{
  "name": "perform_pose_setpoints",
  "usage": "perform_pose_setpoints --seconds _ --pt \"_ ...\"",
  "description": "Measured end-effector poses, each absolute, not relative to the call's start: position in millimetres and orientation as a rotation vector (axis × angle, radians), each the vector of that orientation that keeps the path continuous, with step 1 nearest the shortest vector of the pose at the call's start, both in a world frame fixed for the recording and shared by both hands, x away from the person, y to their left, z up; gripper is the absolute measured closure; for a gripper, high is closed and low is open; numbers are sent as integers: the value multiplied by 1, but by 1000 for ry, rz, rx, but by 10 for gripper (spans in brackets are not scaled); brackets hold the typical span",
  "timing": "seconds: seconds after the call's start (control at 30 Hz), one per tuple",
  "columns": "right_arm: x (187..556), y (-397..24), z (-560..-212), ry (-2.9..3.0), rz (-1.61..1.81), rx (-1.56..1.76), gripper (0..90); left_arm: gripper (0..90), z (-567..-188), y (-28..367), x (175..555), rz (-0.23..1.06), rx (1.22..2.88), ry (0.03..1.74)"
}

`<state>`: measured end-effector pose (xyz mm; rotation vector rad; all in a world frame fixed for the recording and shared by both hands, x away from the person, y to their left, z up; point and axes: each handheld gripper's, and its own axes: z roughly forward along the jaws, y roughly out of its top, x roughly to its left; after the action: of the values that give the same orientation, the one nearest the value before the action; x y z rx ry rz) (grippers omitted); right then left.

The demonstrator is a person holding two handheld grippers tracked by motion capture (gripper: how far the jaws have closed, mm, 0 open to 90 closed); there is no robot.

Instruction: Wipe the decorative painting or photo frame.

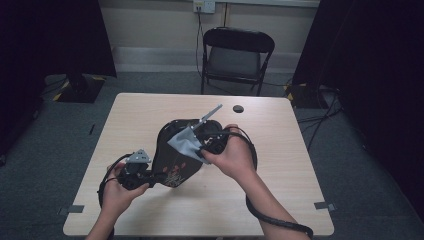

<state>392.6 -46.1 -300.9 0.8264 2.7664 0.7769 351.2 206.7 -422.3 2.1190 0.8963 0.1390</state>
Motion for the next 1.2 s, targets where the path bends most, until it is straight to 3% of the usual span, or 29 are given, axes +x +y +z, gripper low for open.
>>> perform_pose_setpoints --seconds 0.6,1.2 --pt "385 -43 -395 2879 683 929 810 785 -423 208 351 136 2119 901" --pt "375 -42 -448 2957 558 939 808 785 -423 208 352 135 2114 904"
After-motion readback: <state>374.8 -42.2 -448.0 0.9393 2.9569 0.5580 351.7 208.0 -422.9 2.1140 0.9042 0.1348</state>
